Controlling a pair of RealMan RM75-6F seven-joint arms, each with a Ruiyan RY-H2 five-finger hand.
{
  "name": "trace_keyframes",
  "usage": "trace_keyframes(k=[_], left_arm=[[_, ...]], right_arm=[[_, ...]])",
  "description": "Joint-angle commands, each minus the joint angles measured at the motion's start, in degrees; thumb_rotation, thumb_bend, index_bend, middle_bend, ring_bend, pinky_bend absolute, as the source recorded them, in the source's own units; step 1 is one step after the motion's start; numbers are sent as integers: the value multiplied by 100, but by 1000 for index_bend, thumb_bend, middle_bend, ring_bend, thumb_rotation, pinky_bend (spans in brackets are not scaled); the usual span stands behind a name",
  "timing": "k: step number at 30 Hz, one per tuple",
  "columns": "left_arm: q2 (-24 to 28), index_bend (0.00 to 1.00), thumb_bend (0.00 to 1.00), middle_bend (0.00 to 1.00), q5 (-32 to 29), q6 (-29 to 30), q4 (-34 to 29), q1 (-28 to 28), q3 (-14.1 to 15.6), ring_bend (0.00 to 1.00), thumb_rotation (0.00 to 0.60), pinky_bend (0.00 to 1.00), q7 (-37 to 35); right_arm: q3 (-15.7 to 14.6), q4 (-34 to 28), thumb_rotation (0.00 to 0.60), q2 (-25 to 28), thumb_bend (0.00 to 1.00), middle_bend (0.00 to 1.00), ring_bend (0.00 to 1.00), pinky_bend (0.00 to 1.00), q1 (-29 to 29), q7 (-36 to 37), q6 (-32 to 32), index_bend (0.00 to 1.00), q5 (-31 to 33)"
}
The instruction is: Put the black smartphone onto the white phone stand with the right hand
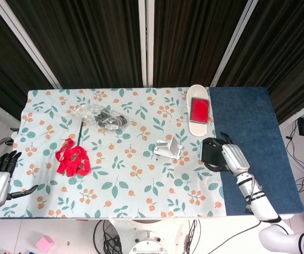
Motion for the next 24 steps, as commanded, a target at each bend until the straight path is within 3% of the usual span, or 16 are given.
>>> trace_keyframes(k=[1,10,17,24], left_arm=[[0,49,15,46,7,4,-6,-1,1,49,241,173,8],[25,50,15,46,2,23,10,16,1,48,241,173,-14],[15,49,15,46,15,-4,81,9,11,49,245,173,-95],[58,49,16,46,-45,-32,125,11,-17,49,243,173,-198]], right_arm=[[299,-287,600,-251,332,418,464,55,-90,260,313,735,93],[670,-383,600,-986,327,411,465,60,73,435,370,727,361],[986,303,600,-1789,327,407,466,61,301,596,355,714,629],[1063,670,600,-2205,327,405,467,64,428,672,186,705,770]])
